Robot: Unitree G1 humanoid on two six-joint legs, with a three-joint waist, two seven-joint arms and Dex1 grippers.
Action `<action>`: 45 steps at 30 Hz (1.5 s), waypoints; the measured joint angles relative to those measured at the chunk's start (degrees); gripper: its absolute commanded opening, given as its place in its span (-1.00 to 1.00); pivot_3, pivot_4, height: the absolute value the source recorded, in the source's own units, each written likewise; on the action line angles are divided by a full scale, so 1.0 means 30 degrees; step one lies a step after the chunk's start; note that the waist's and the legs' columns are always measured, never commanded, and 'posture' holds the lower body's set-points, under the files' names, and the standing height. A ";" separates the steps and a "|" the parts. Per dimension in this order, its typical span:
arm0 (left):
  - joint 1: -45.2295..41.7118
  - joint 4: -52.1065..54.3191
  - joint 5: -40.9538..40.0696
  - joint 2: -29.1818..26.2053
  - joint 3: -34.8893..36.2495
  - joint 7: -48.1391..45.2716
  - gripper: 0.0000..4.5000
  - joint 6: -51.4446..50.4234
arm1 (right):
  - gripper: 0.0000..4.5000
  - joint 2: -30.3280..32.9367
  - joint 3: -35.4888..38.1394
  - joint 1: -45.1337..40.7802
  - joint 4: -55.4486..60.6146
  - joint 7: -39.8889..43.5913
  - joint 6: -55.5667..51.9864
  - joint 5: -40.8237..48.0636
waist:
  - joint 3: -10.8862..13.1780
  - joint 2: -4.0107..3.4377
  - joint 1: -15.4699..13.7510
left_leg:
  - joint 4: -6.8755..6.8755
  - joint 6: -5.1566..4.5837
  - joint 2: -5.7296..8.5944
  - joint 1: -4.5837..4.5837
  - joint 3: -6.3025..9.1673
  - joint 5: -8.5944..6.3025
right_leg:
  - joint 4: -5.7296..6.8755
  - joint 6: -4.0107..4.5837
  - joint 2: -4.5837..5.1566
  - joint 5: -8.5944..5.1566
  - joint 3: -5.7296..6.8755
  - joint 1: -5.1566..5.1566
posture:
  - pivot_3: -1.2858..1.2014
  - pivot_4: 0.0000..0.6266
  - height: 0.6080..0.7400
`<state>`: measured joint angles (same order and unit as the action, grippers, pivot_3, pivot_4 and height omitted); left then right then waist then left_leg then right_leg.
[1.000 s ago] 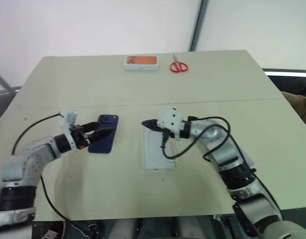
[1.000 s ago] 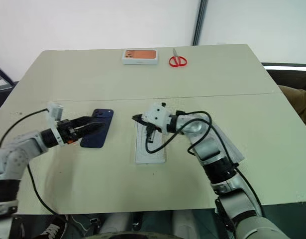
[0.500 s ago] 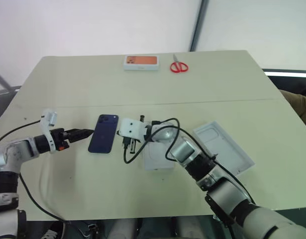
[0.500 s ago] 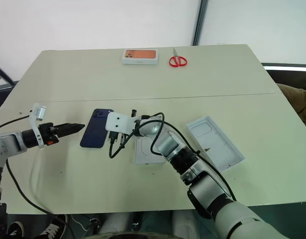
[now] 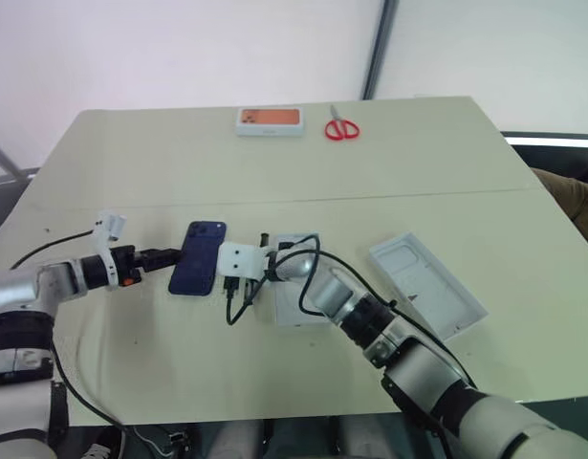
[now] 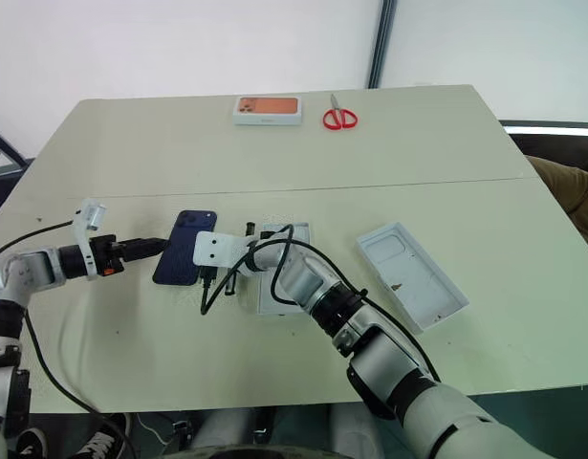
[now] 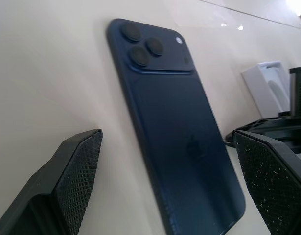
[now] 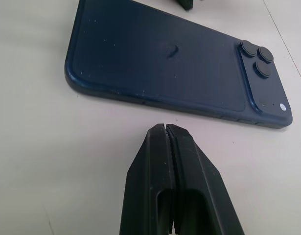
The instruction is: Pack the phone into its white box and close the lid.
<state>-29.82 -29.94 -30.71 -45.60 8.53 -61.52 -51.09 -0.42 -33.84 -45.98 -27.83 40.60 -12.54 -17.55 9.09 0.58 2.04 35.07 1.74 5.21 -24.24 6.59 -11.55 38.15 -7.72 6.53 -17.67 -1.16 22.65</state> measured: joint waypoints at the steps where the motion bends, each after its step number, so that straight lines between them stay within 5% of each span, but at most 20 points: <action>1: -0.0027 0.0144 0.0039 0.0081 -0.0086 -0.0110 1.00 -0.0190 | -0.98 -0.0030 -0.0006 -0.0011 -0.0007 -0.0031 -0.0023 -0.0079 | -0.0001 0.0000 0.0000 | 0.0000 -0.0011 0.0001 0.0011 0.0000 -0.0007 | 0.0000 0.0000 0.0000 0.0000 0.0000 -0.0009 | 0.03 -0.52 1.00; 33: -0.0731 0.2118 0.1285 0.1269 -0.1509 -0.0395 1.00 -0.3316 | -0.98 0.1468 -0.0176 -0.0004 0.1133 0.1373 -0.0463 -0.1394 | -0.0163 -0.0186 -0.0424 | -0.0017 -0.0086 0.0039 0.0209 -0.0033 -0.0054 | -0.0019 -0.0004 0.0048 -0.0003 -0.0023 -0.0200 | 0.03 -0.52 1.00; 45: -0.0428 0.5156 0.0198 0.3583 -0.0683 0.1515 1.00 -0.6908 | -0.98 0.1467 -0.0227 0.0084 0.1158 0.1576 -0.0475 -0.1703 | -0.0209 -0.0253 -0.0467 | -0.0021 -0.0122 0.0052 0.0337 0.0004 -0.0084 | -0.0081 -0.0011 0.0062 -0.0008 0.0004 -0.0386 | 0.03 -0.52 1.00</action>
<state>-31.10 -14.47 -30.11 -34.85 6.48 -56.98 -71.81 3.98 -34.52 -45.73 -24.35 45.33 -13.97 -22.66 8.47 -0.18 0.64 35.00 1.37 5.36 -23.22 6.60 -11.81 37.90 -7.75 6.72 -17.69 -1.15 21.49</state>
